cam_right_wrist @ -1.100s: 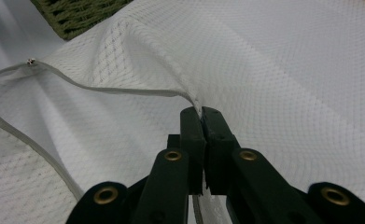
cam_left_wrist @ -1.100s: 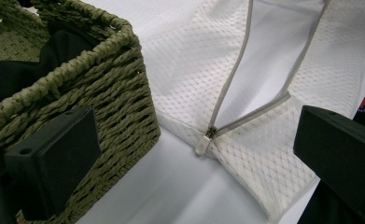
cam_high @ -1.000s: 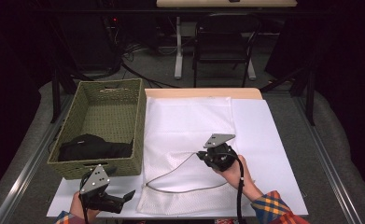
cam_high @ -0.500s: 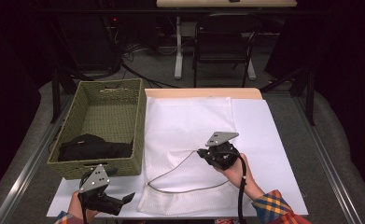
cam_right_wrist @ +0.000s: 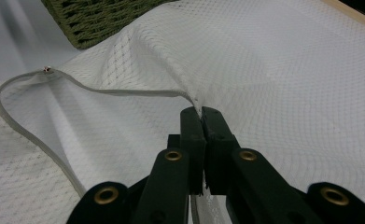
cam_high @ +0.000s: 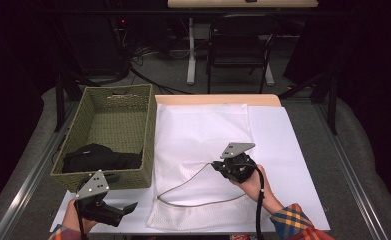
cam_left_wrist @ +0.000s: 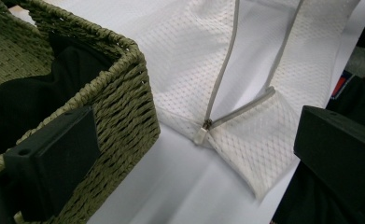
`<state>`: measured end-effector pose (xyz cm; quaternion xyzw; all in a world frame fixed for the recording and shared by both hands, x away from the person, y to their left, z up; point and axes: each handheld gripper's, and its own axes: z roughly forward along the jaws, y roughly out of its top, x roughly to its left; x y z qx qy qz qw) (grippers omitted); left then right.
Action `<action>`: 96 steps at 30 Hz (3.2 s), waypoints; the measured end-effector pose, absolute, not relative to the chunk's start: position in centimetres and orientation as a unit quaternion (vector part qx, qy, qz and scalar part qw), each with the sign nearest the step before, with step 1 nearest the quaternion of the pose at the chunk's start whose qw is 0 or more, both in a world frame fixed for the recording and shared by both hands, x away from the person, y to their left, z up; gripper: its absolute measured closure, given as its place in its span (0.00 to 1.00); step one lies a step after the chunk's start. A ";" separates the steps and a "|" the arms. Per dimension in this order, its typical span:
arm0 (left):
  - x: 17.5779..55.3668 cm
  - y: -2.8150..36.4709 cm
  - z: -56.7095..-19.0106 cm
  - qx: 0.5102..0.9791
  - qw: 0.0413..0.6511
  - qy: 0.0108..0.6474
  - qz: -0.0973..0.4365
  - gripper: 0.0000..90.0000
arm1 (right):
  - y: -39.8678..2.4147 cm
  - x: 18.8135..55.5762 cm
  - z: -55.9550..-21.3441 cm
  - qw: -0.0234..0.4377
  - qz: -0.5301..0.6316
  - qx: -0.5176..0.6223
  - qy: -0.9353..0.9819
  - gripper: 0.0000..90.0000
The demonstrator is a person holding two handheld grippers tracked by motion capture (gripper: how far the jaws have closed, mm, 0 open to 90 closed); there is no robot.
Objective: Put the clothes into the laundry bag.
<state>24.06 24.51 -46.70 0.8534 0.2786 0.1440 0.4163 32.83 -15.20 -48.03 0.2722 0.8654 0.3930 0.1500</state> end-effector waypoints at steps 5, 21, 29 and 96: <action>24.2 24.8 -45.7 0.859 0.408 0.272 0.145 0.00 | -15.4 32.9 -48.2 0.143 0.397 0.276 0.864 0.98; 26.4 25.2 -43.0 0.890 0.352 0.238 0.165 0.00 | -15.5 32.7 -48.1 0.149 0.391 0.270 0.867 0.98; 28.4 25.6 -41.2 0.897 0.335 0.233 0.172 0.00 | -15.5 32.7 -48.1 0.148 0.390 0.270 0.868 0.98; 41.5 26.2 -45.6 0.967 0.083 0.232 0.058 0.03 | -15.8 32.8 -48.1 0.150 0.384 0.267 0.871 0.98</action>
